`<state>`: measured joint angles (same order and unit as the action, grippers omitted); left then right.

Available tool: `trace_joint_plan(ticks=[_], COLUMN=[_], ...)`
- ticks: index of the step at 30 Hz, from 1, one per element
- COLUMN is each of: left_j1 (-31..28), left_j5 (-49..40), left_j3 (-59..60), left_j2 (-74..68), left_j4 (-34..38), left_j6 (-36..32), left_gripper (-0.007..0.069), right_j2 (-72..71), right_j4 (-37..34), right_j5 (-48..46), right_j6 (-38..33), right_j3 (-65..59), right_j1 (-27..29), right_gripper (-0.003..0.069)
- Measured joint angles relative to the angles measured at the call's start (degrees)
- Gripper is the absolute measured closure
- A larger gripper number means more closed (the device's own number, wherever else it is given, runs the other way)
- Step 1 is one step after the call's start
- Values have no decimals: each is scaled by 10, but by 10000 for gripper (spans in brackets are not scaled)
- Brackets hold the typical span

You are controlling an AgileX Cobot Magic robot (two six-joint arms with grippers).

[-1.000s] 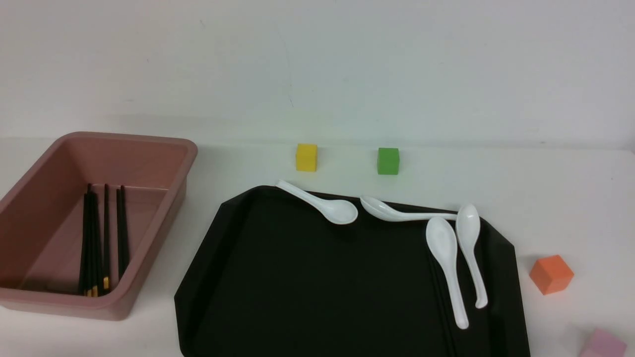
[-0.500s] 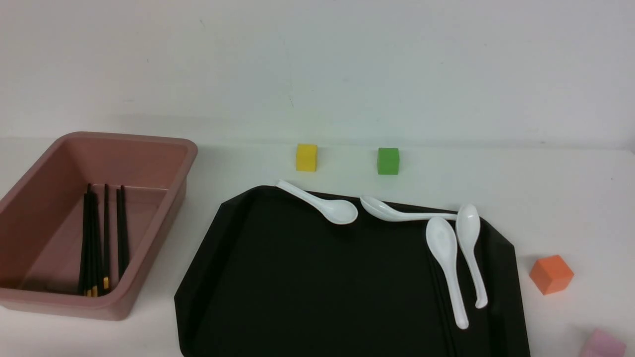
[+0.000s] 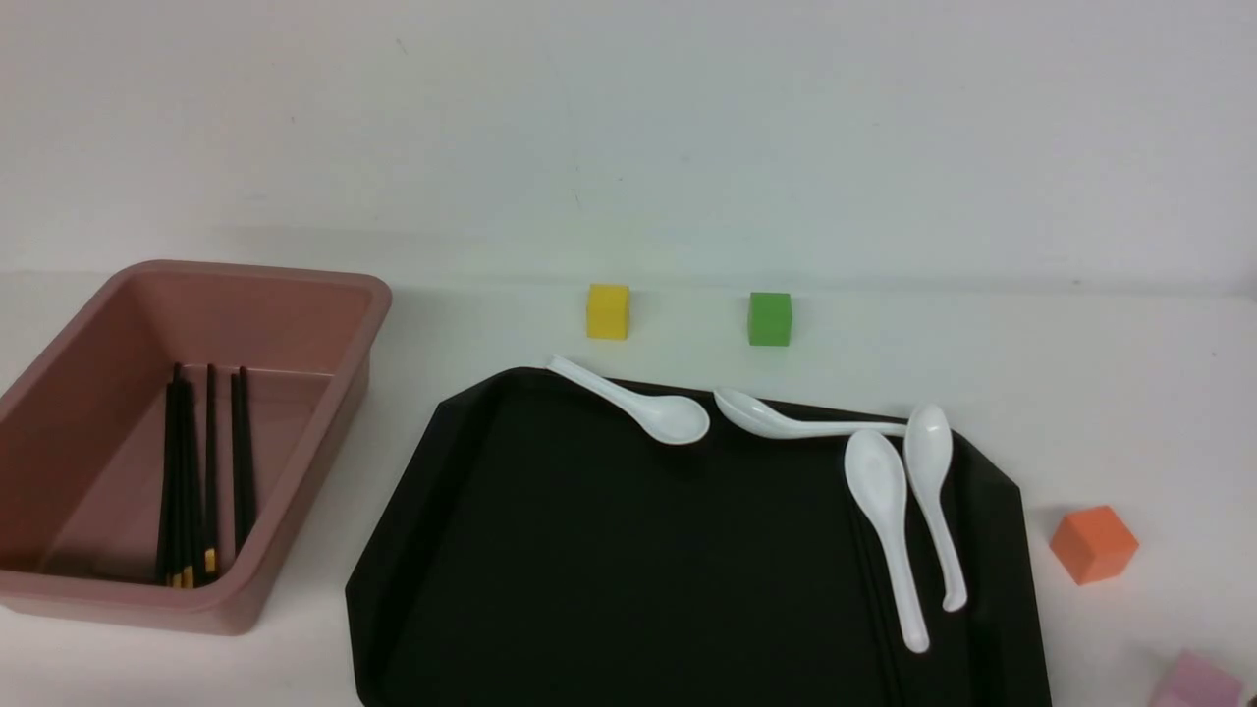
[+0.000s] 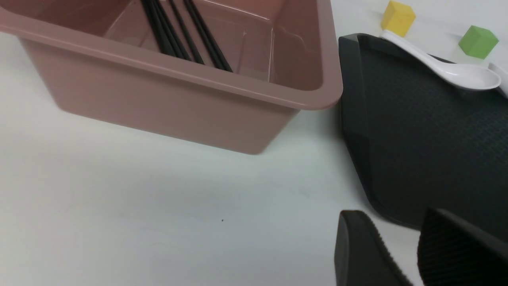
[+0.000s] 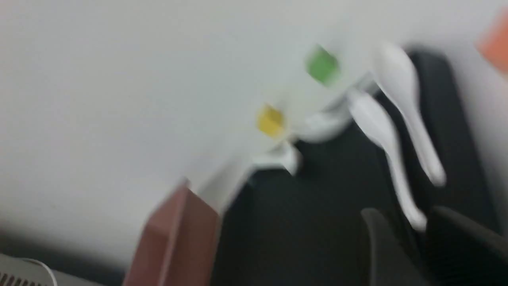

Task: On white tablecloth take chopsticks from black tray and put them in box.
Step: 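Move the gripper over the chopsticks on the black tray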

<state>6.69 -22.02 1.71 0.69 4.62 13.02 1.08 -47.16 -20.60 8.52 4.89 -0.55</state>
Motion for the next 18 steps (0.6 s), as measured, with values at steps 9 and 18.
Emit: trace_joint_plan(ticks=[9, 18], left_j1=[0, 0], left_j5=[0, 0], left_j3=[0, 0], left_j2=[0, 0], left_j4=[0, 0], left_j6=[0, 0], left_gripper=[386, 386], right_j2=[334, 696], right_j4=[175, 143], right_j5=[-177, -370], right_j6=[-113, -253], right_j3=[247, 365], right_j1=[0, -41], right_gripper=[660, 658])
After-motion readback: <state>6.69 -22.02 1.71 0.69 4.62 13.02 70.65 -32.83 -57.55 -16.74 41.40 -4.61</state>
